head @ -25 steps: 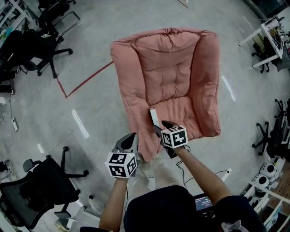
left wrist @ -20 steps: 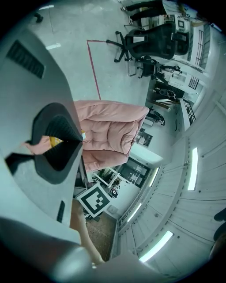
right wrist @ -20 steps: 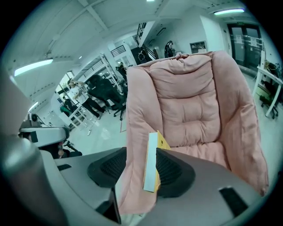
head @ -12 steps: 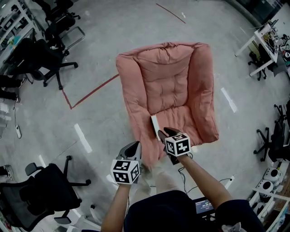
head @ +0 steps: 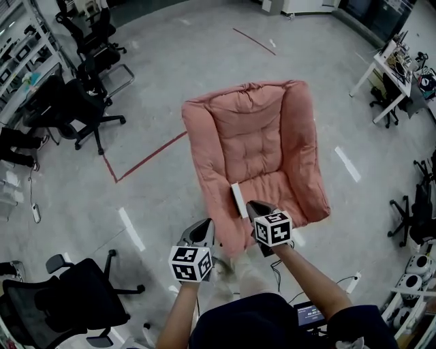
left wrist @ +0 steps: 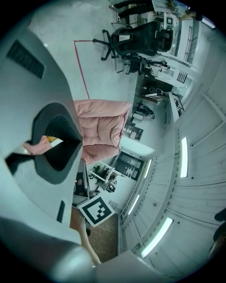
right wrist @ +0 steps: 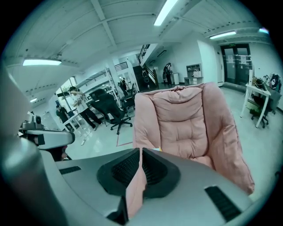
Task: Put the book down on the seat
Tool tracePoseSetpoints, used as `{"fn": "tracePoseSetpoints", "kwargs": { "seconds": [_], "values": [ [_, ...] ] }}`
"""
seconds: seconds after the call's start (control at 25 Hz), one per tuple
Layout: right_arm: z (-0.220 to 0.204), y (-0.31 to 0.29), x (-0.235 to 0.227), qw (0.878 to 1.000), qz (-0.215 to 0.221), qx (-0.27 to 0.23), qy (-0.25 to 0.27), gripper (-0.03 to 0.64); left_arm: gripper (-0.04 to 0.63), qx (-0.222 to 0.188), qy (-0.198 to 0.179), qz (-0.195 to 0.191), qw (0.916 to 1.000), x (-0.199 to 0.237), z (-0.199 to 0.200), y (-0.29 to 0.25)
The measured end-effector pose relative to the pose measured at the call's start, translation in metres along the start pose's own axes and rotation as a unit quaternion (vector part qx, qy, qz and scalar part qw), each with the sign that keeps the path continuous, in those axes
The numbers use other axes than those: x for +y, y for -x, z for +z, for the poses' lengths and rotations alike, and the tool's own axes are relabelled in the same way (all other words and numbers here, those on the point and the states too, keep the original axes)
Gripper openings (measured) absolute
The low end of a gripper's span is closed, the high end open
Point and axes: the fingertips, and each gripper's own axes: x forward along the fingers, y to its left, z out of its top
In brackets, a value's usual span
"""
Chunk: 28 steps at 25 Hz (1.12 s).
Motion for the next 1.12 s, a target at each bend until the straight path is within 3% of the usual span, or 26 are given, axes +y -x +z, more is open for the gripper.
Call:
{"fn": "tracePoseSetpoints", "kwargs": {
  "seconds": [0.84,1.12],
  "values": [
    [0.064,0.096,0.086,0.989,0.007,-0.138,0.060,0.020,0.005,-0.072,-0.071,-0.036,0.9942,-0.027,0.042,0.082],
    [0.086,0.116,0.101,0.981,0.016,-0.178,0.074,0.020,0.005,-0.102,-0.091,-0.027,0.9902,-0.035,0.060,0.095]
  ]
}}
